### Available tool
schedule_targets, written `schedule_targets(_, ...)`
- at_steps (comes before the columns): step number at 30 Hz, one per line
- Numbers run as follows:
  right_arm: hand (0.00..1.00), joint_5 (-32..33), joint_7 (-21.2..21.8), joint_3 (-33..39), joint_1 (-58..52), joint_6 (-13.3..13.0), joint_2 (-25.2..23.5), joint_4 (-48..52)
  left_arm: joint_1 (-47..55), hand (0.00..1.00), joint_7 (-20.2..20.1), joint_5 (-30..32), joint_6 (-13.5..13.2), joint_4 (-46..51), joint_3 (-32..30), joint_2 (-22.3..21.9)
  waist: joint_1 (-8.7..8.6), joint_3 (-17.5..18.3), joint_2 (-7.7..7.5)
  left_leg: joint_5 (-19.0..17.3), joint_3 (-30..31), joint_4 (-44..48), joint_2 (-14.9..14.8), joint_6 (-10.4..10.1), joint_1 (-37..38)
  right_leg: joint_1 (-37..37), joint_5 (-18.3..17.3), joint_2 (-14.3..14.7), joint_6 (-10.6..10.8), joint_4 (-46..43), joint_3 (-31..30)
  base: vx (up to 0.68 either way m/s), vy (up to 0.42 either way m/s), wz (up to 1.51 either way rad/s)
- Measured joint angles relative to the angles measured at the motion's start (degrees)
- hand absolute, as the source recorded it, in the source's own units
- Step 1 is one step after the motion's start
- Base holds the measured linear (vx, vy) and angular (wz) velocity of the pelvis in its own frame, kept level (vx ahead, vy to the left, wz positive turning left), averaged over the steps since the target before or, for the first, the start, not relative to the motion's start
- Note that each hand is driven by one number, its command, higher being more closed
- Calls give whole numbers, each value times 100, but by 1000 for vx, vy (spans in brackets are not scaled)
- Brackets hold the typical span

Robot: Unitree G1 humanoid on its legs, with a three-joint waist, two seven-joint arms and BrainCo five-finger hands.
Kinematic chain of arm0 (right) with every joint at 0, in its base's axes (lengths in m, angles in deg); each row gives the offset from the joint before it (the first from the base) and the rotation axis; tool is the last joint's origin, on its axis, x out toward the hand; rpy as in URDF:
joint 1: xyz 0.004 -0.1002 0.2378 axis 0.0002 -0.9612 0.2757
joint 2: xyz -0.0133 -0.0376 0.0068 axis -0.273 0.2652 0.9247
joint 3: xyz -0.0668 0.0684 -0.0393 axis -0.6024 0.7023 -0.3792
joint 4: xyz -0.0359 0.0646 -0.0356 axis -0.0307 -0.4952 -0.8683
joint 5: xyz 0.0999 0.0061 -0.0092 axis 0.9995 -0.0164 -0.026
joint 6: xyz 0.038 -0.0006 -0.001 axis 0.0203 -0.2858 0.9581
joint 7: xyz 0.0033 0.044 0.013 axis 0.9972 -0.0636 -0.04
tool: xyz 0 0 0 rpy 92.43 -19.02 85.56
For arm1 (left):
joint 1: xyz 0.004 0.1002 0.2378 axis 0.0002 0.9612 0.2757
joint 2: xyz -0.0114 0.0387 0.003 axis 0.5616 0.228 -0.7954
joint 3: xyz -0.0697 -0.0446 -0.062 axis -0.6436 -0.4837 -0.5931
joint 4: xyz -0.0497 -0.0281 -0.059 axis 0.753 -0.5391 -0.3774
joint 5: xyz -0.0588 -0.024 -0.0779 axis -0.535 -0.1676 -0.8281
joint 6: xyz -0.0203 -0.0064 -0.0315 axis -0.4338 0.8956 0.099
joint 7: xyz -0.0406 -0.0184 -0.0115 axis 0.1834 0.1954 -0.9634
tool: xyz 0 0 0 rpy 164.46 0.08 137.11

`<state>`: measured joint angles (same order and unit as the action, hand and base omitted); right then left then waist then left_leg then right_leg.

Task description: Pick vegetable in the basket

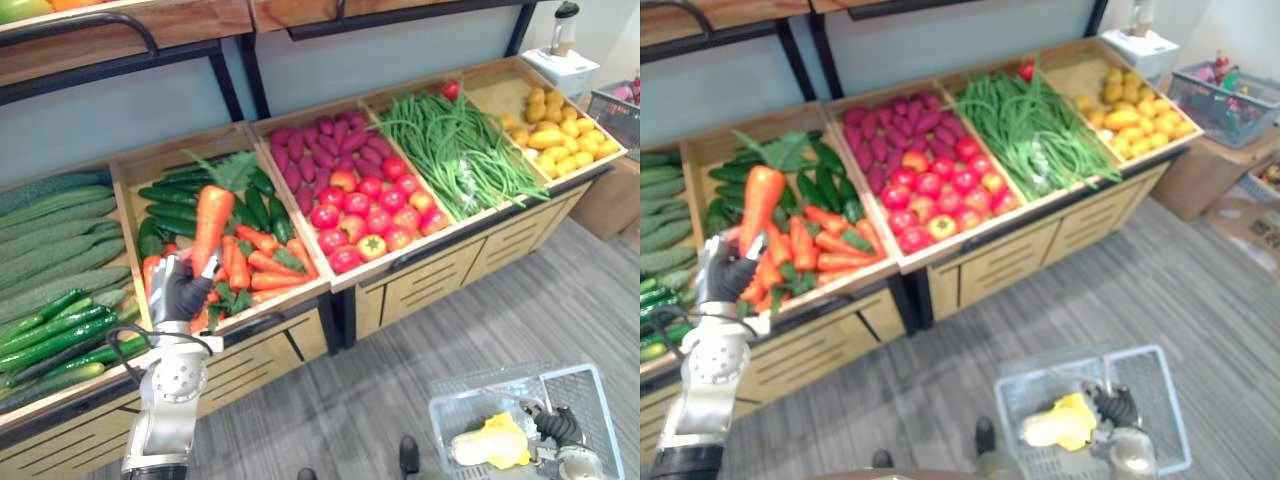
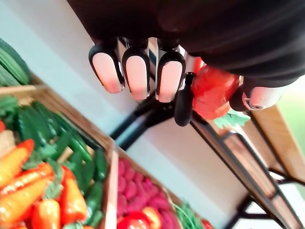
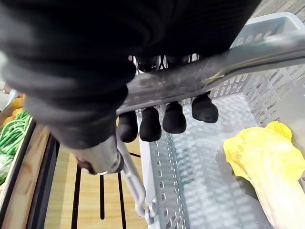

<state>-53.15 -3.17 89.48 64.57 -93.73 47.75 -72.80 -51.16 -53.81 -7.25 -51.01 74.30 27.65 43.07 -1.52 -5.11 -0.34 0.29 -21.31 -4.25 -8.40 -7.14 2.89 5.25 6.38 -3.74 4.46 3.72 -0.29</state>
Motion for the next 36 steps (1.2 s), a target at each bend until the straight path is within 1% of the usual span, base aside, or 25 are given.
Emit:
schedule_targets(3,100,6,-1,2,-25,0,14,79,35,100,-179,-23,-192,68,429,-1,-22,0,1,-371,-47,675,-85,41,-180,-57,-56,-5,75,-86,-102,-10,13,-17)
schedule_targets(4,100,8,-1,18,-29,0,27,118,24,100,-218,-168,-251,107,599,-1,-63,-1,-1,-518,-65,898,-123,53,-257,-57,-83,-8,110,-117,-139,-33,20,-17)
schedule_targets(5,100,9,-2,39,-29,0,38,135,13,100,-224,-228,-280,121,691,-1,-95,-5,-8,-576,-65,998,-129,55,-291,-55,-115,-21,139,-139,-150,-32,36,-8)
schedule_targets(7,100,17,-4,96,-52,0,86,211,-42,100,-334,-249,-329,127,1001,-2,-213,-51,-81,-736,-55,1302,-138,106,-389,-14,-162,-65,197,-258,-176,-23,59,-3)
schedule_targets(8,100,18,-9,175,-70,1,79,319,-163,100,-373,-392,-342,127,1259,-3,-286,-66,-84,-893,-57,1640,-175,150,-530,108,-182,-86,232,-411,-215,-54,98,-15)
schedule_targets(10,100,18,-16,238,-104,4,51,555,-499,100,-405,-462,-359,126,1676,-5,-308,-92,-90,-1231,-171,2298,-330,229,-911,356,-100,-69,328,-607,-365,-131,138,-39)
schedule_targets(11,100,17,-21,239,-128,10,10,752,-700,100,-423,-463,-382,126,1938,-4,-300,-122,-77,-1489,-301,2744,-497,288,-1100,430,11,-19,485,-589,-490,-190,150,-78)
schedule_targets(12,100,14,-26,189,-162,19,-38,1045,-837,100,-442,-469,-445,130,2157,1,-297,-158,-59,-1703,-504,3074,-673,402,-1151,494,305,50,599,-518,-513,-330,196,-129)
schedule_targets(13,100,10,-31,66,-87,19,-48,1232,-891,100,-453,-586,-467,162,2235,10,-233,-185,26,-1758,-890,3116,-874,558,-1103,529,1031,183,561,-129,-378,-216,107,-134)
schedule_targets(14,100,10,-37,5,-21,14,-48,1316,-913,100,-455,-643,-469,187,2222,-22,-200,-261,92,-1764,-1058,3112,-951,587,-1052,524,1284,220,554,-53,-128,-299,176,-144)
schedule_targets(15,100,10,-62,-33,60,5,-19,1493,-1004,100,-463,-684,-474,192,2216,-37,-167,-437,80,-1754,-1348,3060,-1030,682,-879,608,677,115,-78,-838,729,-160,147,-122)
schedule_targets(16,100,8,-90,-90,162,5,39,1480,-987,100,-471,-705,-478,229,2215,-25,-134,-457,56,-1714,-1634,2936,-1019,746,-748,672,131,-89,-323,-1530,1293,-212,217,-127)
schedule_targets(18,100,-4,-164,-317,566,6,358,1273,-979,100,-550,-899,-490,319,2159,18,-110,-489,66,-1640,-2088,2768,-997,841,-615,546,-787,-511,-366,-2607,1999,-117,180,-116)
schedule_targets(19,100,-5,-178,-458,795,8,507,1101,-982,100,-553,-899,-521,328,2114,20,-100,-497,45,-1611,-2269,2706,-955,838,-586,445,-1020,-638,-342,-2803,2084,-91,127,-108)
schedule_targets(20,100,-5,-187,-597,1005,8,622,913,-979,100,-566,-901,-531,328,2108,24,-64,-491,25,-1580,-2434,2652,-918,828,-577,325,-1162,-712,-305,-2770,2088,-77,75,-93)
schedule_targets(21,100,-5,-188,-737,1169,12,710,736,-984,100,-589,-901,-536,328,2131,28,-3,-488,20,-1554,-2574,2620,-897,804,-586,193,-1222,-737,-275,-2571,2080,-63,13,-88)
schedule_targets(22,100,-6,-185,-906,1356,18,758,532,-975,100,-646,-908,-556,328,2143,30,22,-488,-1,-1497,-2732,2563,-846,757,-580,83,-1251,-714,-222,-2120,2079,-42,-15,-64)
schedule_targets(23,100,-5,-185,-1008,1435,36,791,448,-965,100,-681,-910,-561,328,2152,25,21,-487,0,-1455,-2796,2527,-807,736,-575,30,-1244,-703,-200,-1921,2113,-28,-56,-58)
schedule_targets(24,100,-4,-184,-1247,1622,64,879,240,-943,100,-747,-916,-587,339,2197,26,21,-472,46,-1364,-2893,2484,-803,682,-596,-34,-1160,-624,-56,-1535,2063,-2,-84,-54)
schedule_targets(25,100,-3,-179,-1486,1840,134,907,-3,-894,100,-821,-1044,-602,397,2255,25,24,-453,103,-1275,-3018,2445,-863,676,-602,-84,-973,-488,34,-1176,1926,7,-92,-59)
schedule_targets(28,100,-3,-177,-1692,2012,168,918,-139,-854,100,-836,-1126,-659,449,2282,24,27,-447,113,-1188,-3042,2464,-951,684,-601,-134,-828,-342,-28,-941,1828,22,-94,-31)
schedule_targets(30,100,1,-177,-1831,2102,267,1039,-139,-859,100,-841,-1294,-663,448,2410,21,6,-442,158,-1185,-2981,2674,-1141,684,-567,-303,-761,-207,-105,-775,1843,29,-115,-11)
schedule_targets(31,100,7,-177,-1883,2127,267,1084,-138,-859,100,-840,-1372,-666,448,2453,19,6,-443,163,-1185,-2967,2722,-1173,684,-549,-357,-757,-185,-101,-734,1838,17,-86,-10)
schedule_targets(34,100,16,-172,-2148,2346,267,1241,-136,-852,100,-848,-1607,-671,447,2532,2,-3,-446,242,-1179,-2959,2891,-1310,686,-446,-555,-708,-93,-134,-593,1796,2,-55,-10)
schedule_targets(36,100,75,-158,-2335,2548,268,1265,-136,-847,100,-850,-1803,-694,446,2534,0,4,-466,314,-1113,-2764,3107,-1361,673,-449,-709,-614,-43,-145,-399,1718,-30,-54,-17)
